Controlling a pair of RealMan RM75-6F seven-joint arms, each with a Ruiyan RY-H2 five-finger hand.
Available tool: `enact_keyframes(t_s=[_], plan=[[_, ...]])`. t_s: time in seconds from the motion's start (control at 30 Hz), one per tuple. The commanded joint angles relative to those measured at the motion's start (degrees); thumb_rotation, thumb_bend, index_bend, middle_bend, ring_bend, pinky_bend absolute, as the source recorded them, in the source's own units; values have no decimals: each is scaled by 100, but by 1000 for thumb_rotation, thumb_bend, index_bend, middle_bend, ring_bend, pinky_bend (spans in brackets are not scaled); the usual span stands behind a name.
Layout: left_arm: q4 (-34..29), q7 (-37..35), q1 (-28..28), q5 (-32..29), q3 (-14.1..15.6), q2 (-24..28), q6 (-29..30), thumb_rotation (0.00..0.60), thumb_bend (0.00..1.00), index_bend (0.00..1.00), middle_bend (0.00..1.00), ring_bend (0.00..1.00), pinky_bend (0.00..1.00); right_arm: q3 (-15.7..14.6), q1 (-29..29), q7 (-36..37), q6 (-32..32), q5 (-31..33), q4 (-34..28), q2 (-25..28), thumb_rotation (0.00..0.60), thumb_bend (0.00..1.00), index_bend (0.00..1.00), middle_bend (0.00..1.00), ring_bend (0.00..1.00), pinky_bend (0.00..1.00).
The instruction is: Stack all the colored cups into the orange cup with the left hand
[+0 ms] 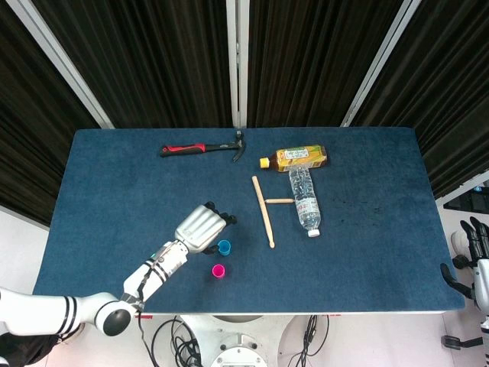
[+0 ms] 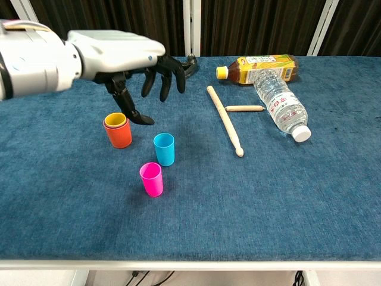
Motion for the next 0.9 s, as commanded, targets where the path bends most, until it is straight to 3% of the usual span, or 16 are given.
enact_keyframes(t_s=[0.03, 0.9], plan=[[141, -2, -39, -61, 79, -156, -58, 600, 204, 297, 395, 459, 280, 2, -11, 41, 1, 15, 46, -6, 600, 247, 0, 0, 0, 0], [866, -113, -47, 173, 341, -735, -65, 600, 204, 310, 389, 451, 281, -1, -13, 148, -41, 22, 158, -36, 600, 256, 0, 0, 0, 0]])
